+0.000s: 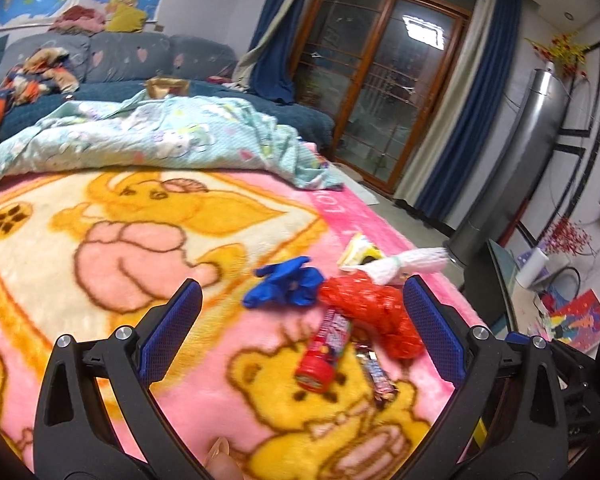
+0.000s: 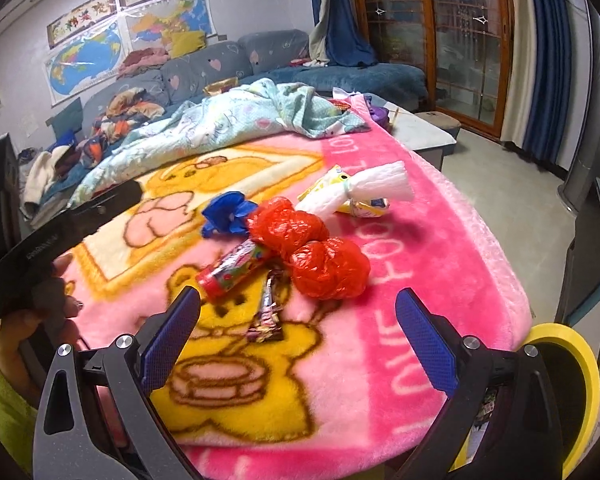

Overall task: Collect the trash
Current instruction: 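Grasp the blue glove with the left tool while the right tool grasps the tied red bags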

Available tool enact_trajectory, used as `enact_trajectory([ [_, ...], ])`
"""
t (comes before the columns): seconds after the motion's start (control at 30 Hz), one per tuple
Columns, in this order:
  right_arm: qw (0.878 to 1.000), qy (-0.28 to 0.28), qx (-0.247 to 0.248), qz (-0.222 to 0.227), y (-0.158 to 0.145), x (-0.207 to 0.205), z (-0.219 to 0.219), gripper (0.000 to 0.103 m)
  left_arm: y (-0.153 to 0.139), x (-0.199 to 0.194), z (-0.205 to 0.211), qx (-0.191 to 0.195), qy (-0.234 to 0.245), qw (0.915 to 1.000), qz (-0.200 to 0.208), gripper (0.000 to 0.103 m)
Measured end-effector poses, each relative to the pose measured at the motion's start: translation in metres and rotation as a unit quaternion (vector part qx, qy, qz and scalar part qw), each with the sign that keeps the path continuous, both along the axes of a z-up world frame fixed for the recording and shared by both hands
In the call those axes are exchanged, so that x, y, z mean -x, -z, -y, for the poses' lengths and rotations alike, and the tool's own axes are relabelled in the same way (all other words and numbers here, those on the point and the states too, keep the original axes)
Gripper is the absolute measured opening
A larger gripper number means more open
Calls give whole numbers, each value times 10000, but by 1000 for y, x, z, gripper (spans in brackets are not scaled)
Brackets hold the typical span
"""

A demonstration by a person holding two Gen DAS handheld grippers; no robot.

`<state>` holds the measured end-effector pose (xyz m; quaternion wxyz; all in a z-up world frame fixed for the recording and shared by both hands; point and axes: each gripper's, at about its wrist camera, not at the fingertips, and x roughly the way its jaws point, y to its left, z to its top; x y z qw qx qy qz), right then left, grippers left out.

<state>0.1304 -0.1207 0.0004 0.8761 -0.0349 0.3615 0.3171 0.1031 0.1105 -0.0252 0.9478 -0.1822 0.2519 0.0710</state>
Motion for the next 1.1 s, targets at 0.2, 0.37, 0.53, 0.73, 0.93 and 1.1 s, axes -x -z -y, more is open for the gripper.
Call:
enact_trajectory([
  [0.2, 9996, 16, 149, -236, 17, -24, -9, 95, 14, -4, -21, 133, -180, 9996, -159, 92],
  [0.37, 9991, 14, 207, -368, 30, -41, -17, 95, 27, -14, -29, 213, -215, 9991, -300, 92],
  [0.53, 9984, 36, 293, -484, 41, -57, -25, 95, 39, -30, -32, 352, -110, 9982, -465, 92],
  [0.73, 9973, 84, 369, -632, 53, -77, -32, 95, 49, -55, -28, 453, 146, 9968, -646, 92],
  [0.93, 9963, 61, 383, -773, 63, -86, -37, 95, 62, -76, -31, 668, 330, 9934, -873, 80],
  [1.1, 9957, 74, 334, -856, 68, -89, -37, 82, 74, -91, -40, 1117, 342, 9885, -960, 68],
])
